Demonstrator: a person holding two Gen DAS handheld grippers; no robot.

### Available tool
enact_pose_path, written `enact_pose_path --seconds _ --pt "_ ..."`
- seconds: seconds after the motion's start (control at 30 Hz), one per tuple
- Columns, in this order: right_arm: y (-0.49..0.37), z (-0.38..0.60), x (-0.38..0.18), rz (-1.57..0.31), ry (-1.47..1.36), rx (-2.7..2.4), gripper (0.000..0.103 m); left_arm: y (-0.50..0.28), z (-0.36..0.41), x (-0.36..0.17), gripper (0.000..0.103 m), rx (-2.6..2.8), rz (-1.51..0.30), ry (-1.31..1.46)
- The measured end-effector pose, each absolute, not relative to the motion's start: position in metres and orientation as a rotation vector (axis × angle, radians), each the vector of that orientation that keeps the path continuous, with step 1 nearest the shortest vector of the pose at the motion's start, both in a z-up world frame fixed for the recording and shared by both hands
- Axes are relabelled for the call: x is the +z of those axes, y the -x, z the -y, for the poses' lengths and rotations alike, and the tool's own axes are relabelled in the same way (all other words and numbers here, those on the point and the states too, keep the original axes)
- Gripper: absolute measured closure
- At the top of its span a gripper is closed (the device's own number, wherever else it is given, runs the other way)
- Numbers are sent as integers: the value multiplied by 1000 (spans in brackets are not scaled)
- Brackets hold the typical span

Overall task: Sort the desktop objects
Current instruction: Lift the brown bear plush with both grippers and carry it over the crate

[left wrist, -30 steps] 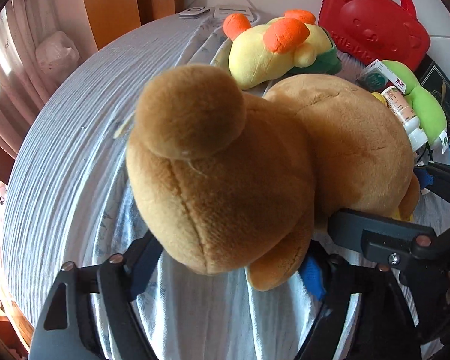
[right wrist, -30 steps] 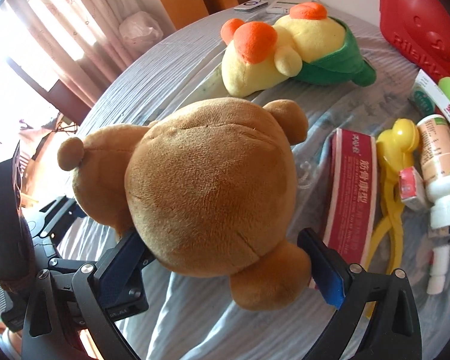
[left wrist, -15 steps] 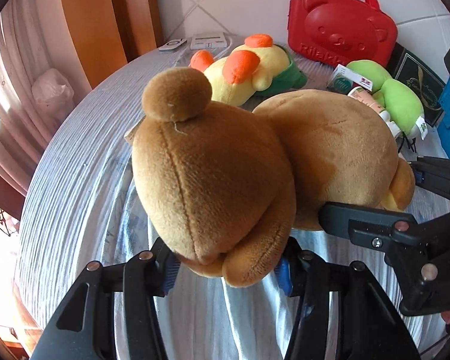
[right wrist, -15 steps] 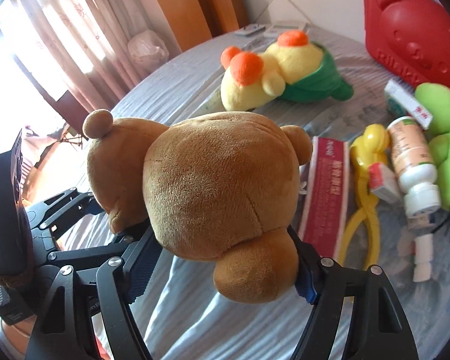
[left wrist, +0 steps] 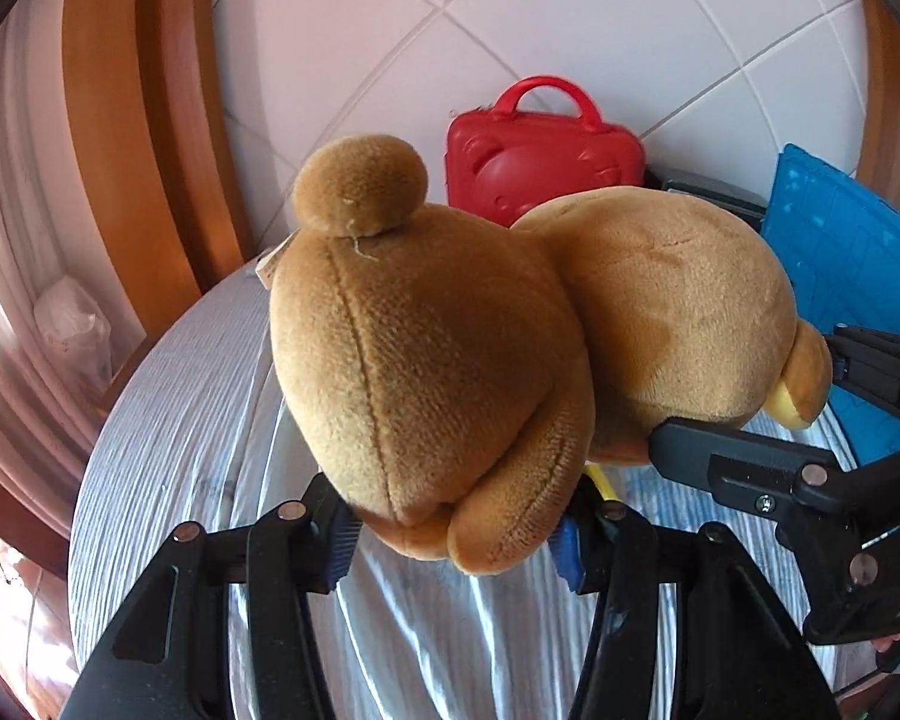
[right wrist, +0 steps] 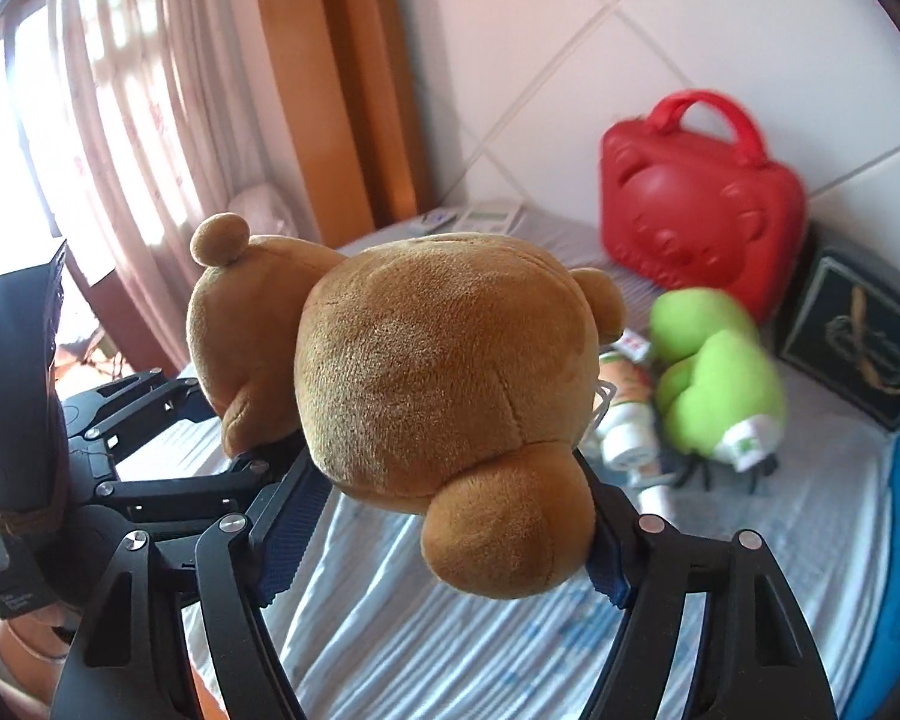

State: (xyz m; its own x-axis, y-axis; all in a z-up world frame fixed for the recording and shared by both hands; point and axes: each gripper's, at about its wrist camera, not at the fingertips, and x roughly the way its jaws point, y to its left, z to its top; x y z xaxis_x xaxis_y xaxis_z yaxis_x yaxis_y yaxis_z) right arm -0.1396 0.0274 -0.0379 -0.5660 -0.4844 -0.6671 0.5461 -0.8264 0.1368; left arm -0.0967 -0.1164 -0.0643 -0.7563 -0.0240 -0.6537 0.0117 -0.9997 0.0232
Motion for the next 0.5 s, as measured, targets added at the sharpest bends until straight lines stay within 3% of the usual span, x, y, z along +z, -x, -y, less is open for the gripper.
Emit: enact_pose_path --seconds 0.5 --pt "48 -212 81 73 -686 -2800 29 72 -71 63 52 -3358 347 -701"
